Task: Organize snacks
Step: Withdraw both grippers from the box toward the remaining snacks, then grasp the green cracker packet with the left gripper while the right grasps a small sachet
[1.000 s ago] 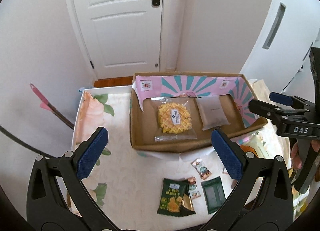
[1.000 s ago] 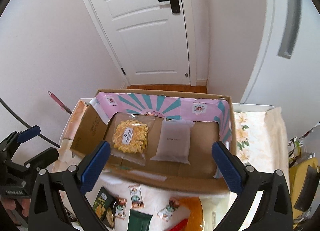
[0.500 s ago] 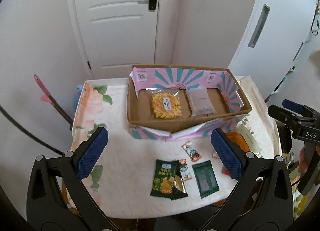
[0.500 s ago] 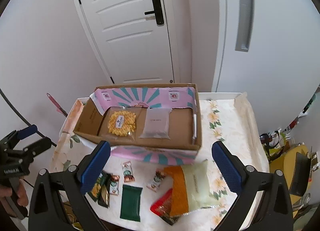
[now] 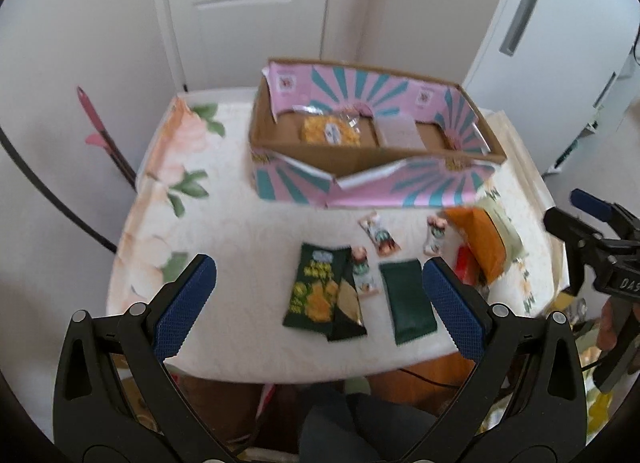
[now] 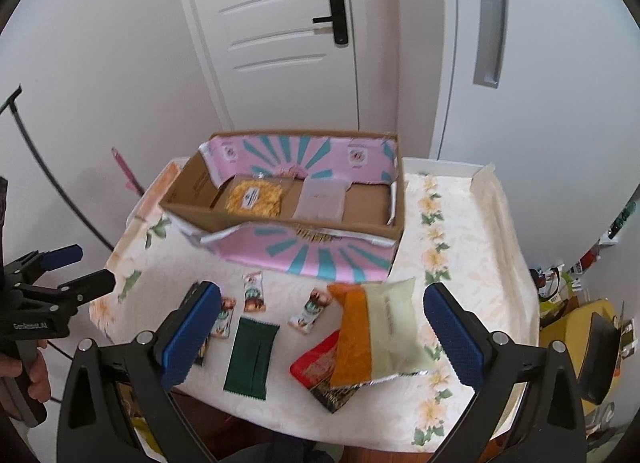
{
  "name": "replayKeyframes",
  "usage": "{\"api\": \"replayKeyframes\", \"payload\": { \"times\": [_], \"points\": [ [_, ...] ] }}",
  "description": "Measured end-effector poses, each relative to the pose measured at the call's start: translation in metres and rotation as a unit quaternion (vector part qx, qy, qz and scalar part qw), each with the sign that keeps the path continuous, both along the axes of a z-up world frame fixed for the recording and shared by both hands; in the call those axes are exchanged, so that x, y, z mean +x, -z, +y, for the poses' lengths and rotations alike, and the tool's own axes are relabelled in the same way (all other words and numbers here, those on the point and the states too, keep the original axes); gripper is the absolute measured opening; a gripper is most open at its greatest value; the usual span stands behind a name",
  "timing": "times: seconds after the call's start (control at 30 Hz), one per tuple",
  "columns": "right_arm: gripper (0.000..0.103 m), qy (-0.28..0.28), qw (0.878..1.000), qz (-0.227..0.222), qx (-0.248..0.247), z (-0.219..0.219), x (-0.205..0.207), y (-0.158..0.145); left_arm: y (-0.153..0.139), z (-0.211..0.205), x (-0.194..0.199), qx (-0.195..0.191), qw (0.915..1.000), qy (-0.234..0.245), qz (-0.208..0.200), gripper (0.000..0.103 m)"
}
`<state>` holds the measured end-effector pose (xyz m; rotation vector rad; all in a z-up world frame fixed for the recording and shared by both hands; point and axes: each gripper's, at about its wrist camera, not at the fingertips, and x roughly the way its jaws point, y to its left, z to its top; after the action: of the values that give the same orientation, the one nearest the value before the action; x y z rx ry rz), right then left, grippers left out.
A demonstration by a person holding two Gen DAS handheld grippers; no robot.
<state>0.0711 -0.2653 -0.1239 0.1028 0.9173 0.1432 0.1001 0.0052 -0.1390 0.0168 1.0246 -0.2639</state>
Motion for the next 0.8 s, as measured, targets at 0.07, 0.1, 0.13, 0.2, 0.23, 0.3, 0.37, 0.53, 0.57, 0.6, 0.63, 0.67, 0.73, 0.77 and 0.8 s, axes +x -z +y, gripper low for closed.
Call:
{"api": "replayKeyframes", "payload": {
  "times": [0.07,0.1,0.13,0.2,0.23,0.3,0.37,0.53,0.57,0.6,0.63,0.67,0.73,0.77,0.8],
  "points": [
    [0.101,-0.008,1.000,0.008,0.002,0.006,-0.003,0.008,0.010,-0.001,-0.002,0.000,0.9999,0.010,0.006,0.102],
    [0.101,-0.010,1.000,0.012,0.002,0.009,-0.005,0.012,0.015,-0.001,-0.001,0.002,0.9998,0.016,0.010,0.102],
    [0.101,-0.011,1.000,0.015,0.004,0.012,-0.004,0.016,0.022,-0.001,0.000,0.003,0.9997,0.022,0.015,0.102],
    [0.101,-0.012,1.000,0.015,0.004,0.017,-0.004,0.022,0.034,-0.001,0.003,0.000,0.9992,0.033,0.022,0.102],
    [0.101,-0.012,1.000,0.015,0.005,0.020,-0.003,0.025,0.041,-0.001,0.006,-0.001,0.9989,0.039,0.027,0.102],
    [0.100,-0.009,1.000,0.015,0.001,0.025,0.000,0.033,0.053,-0.002,0.010,-0.001,0.9981,0.051,0.035,0.102],
    [0.100,-0.005,1.000,0.021,0.002,0.030,0.005,0.043,0.066,-0.003,0.014,0.003,0.9970,0.065,0.041,0.101],
    [0.095,-0.003,0.999,0.042,-0.006,0.052,0.018,0.070,0.102,-0.005,0.028,0.005,0.9930,0.097,0.067,0.091],
    [0.093,-0.003,0.999,0.045,-0.007,0.055,0.021,0.075,0.107,-0.005,0.030,0.005,0.9922,0.102,0.073,0.088],
    [0.092,-0.004,0.999,0.047,-0.007,0.059,0.022,0.079,0.112,-0.005,0.033,0.006,0.9914,0.105,0.077,0.087],
    [0.091,-0.006,0.999,0.051,-0.009,0.064,0.025,0.085,0.118,-0.004,0.036,0.005,0.9905,0.110,0.081,0.084],
    [0.088,-0.007,0.998,0.054,-0.011,0.068,0.027,0.090,0.122,-0.003,0.038,0.004,0.9899,0.114,0.085,0.082],
    [0.083,-0.013,0.998,0.061,-0.015,0.076,0.031,0.100,0.129,-0.003,0.041,0.002,0.9885,0.122,0.090,0.081],
    [0.080,-0.015,0.998,0.066,-0.017,0.080,0.034,0.106,0.131,-0.003,0.042,0.002,0.9877,0.126,0.093,0.081],
    [0.077,-0.016,0.997,0.071,-0.017,0.083,0.036,0.110,0.133,-0.003,0.043,0.003,0.9873,0.128,0.094,0.081]
  ]
}}
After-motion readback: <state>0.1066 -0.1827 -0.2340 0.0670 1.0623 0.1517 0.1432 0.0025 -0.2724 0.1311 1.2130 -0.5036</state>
